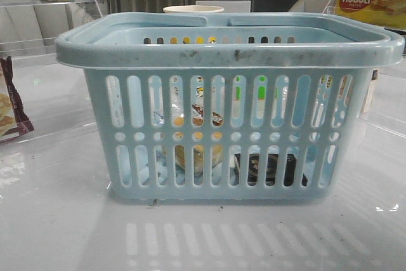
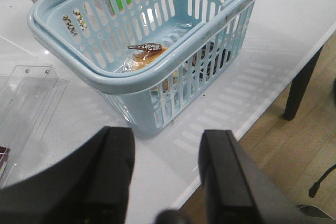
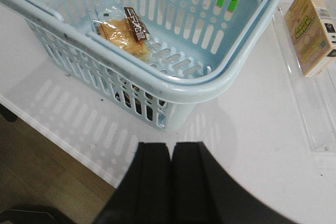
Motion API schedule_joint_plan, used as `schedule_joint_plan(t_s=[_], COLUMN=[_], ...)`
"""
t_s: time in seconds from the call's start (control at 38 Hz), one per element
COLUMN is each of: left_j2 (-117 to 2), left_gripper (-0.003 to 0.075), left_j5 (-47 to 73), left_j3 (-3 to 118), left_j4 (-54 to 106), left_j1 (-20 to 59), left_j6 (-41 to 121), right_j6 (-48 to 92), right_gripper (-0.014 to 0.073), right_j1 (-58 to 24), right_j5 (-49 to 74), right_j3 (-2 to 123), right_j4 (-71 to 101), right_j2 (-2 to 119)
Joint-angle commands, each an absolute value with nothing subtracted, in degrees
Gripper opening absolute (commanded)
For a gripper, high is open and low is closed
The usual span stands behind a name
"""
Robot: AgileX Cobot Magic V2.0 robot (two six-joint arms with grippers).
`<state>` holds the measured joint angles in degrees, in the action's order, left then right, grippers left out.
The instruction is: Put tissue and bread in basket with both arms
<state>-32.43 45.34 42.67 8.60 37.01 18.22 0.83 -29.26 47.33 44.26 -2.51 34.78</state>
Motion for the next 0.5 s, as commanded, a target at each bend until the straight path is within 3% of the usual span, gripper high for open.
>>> schedule_joint_plan(t_s=[0.0,0.16,0.47], left_j2=[-32.9,-32.9,-32.9], left_gripper=[0.0248,0.0087,0.0091], left_j5=[40.3,40.3,40.3], left_j3=[44.2,44.2,44.2], left_j4=[9.3,9.3,9.3], left_j1=[37.4,37.4,37.4], left_j6=[17.8,17.8,17.8], right_j6=[1.5,1.5,1.5], right_gripper=[0.0055,0.0055,0.0055], right_j1=[-29.3,-29.3,-29.3], right_j5=[42.9,43.2,43.2], right_j3=[45.8,45.8,45.8], right_j4=[-3.6,-3.6,-3.6], right_j2=[34.8,34.8,34.8])
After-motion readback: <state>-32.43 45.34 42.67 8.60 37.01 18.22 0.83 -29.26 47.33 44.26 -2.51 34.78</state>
